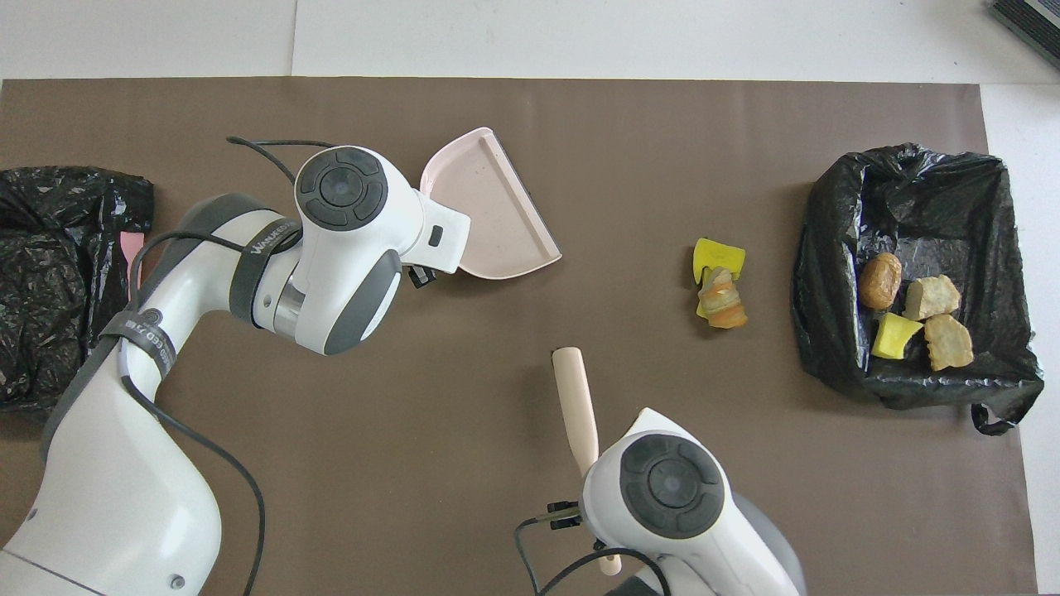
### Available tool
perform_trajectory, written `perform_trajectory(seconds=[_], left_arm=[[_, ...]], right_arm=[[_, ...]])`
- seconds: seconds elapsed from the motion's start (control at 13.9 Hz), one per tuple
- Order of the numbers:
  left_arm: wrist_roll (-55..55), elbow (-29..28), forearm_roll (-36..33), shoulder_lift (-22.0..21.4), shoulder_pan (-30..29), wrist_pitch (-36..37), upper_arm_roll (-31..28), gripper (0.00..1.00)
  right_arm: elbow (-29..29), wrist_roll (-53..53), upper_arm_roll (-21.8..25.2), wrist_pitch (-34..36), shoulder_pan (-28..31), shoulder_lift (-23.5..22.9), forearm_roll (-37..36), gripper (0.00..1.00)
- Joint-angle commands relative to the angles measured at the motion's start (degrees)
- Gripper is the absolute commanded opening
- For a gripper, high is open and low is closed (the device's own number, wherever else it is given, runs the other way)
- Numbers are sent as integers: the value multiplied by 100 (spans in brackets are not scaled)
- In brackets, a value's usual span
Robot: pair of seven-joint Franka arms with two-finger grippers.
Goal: Sweep and dump trash in bin
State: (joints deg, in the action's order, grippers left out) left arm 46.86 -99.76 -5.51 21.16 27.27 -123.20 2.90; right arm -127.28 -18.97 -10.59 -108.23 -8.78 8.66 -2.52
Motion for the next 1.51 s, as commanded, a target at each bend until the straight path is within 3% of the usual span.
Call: perform_trajectory(seconds=[0.0,0.22,0.65,1.08,1.44], left_arm=[[166,-395,-29,-287,94,-99,-52,0],[148,-667,-29,-463,252,-81,-61,0],[113,-905,-29,-595,252,-11,-96,0],[-36,-914,-108,-631,261,77,-96,0],[-63,-949,-108,-631,217,24,-88,0]], right_arm=[[335,699,-84,100,595,-338,-642,0],[344,956,-84,153,895,-645,-1495,0],[414,1018,-145,232,825,-1190,-1453,0],[1450,1027,-198,504,159,-2095,-173,0],[1864,563,-198,365,-404,-2307,997,0]])
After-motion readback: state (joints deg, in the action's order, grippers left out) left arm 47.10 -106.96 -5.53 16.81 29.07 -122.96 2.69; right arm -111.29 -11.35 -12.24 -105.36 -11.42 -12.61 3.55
